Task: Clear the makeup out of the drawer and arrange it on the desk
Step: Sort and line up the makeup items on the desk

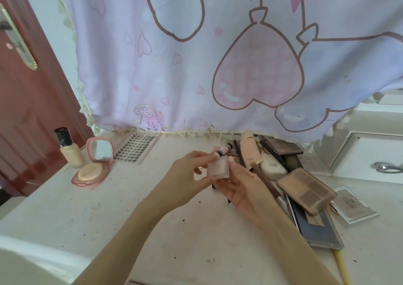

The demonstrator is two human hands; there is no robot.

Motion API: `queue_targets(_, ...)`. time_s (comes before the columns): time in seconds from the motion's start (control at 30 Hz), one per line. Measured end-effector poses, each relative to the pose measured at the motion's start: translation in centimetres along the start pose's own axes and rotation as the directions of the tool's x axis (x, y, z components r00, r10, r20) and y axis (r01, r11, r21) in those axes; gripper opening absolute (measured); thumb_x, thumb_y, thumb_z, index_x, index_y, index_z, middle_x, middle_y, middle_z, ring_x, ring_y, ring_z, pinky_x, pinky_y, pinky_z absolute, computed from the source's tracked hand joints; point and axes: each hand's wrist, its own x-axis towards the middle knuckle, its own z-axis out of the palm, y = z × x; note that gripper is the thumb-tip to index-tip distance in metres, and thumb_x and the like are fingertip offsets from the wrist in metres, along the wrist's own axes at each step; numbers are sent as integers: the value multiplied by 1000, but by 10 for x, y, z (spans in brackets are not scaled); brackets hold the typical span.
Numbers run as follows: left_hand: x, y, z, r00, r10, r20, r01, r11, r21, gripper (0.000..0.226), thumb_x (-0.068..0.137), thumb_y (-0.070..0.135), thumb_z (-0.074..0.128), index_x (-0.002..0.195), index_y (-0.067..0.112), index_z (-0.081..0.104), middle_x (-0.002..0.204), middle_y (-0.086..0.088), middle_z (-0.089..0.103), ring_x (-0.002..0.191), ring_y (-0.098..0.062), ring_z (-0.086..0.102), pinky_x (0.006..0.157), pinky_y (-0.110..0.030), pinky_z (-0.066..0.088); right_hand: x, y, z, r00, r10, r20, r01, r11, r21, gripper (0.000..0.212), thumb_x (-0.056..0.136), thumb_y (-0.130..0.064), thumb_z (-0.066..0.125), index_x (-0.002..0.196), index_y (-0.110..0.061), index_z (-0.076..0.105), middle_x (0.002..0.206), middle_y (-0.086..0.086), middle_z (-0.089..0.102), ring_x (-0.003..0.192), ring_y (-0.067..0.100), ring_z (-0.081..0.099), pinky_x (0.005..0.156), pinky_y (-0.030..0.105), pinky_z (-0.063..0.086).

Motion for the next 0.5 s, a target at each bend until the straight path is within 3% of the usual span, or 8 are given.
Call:
queue_targets(0.1, -2, -2, -2, 999, 40, -22, -40, 999, 26, 34, 85, 20, 66, 118, 24, 63, 122, 18, 57, 96, -1, 56, 86, -10, 41, 0, 2, -2, 996, 32, 89, -37, 997, 60, 52, 54, -31, 88, 98, -8, 74, 103, 15, 70, 89, 21, 69, 74, 28, 56)
queue_targets(0.2, -3, -3, 0, 992, 121, -40, -119, 992, 48, 31, 85, 5, 63, 113, 18, 67, 114, 16, 57, 104, 2, 52, 89, -4, 35, 1, 2, -2, 996, -10, 85, 6, 999, 42, 56, 41, -33, 94, 91, -12, 76, 90, 7, 71, 78, 16, 67, 70, 24, 56)
queue_targets(0.27, -3, -4, 4, 990, 140, -32, -138, 989, 60, 34, 86, -2, 57, 111, 18, 68, 107, 15, 56, 102, 3, 51, 88, -4, 35, 2, 1, -1, 996, -90, 24, 91, 994, -63, 44, 54, -26, 89, 94, -14, 74, 88, 5, 69, 75, 14, 64, 67, 21, 54)
queue_targets(0.3, -4, -3, 5, 993, 112, -28, -111, 993, 48, 35, 88, -1, 53, 111, 20, 68, 105, 14, 57, 100, 3, 53, 85, -4, 35, 1, 2, 0, 987, -156, -23, 149, 969, -195, 34, 66, -17, 81, 99, -16, 71, 91, 3, 70, 77, 13, 64, 68, 19, 52)
queue_targets(0.4, -3, 2, 10, 998, -24, -53, 19, 997, -78, 28, 90, 11, 54, 99, 33, 70, 95, 13, 65, 86, 2, 60, 79, -8, 42, -1, 6, 0, 923, -386, -11, 300, 736, -606, 36, 82, 2, 66, 111, -19, 62, 103, 3, 68, 89, 10, 65, 73, 18, 52)
queue_targets(0.5, -3, 7, 10, 986, -158, -48, 138, 950, -280, 12, 85, 23, 63, 86, 33, 71, 86, 11, 71, 81, 4, 64, 76, -11, 47, -1, 13, -1, 870, -483, 97, 400, 577, -712, 40, 78, -12, 70, 113, -25, 58, 105, -5, 63, 93, 13, 66, 79, 22, 53)
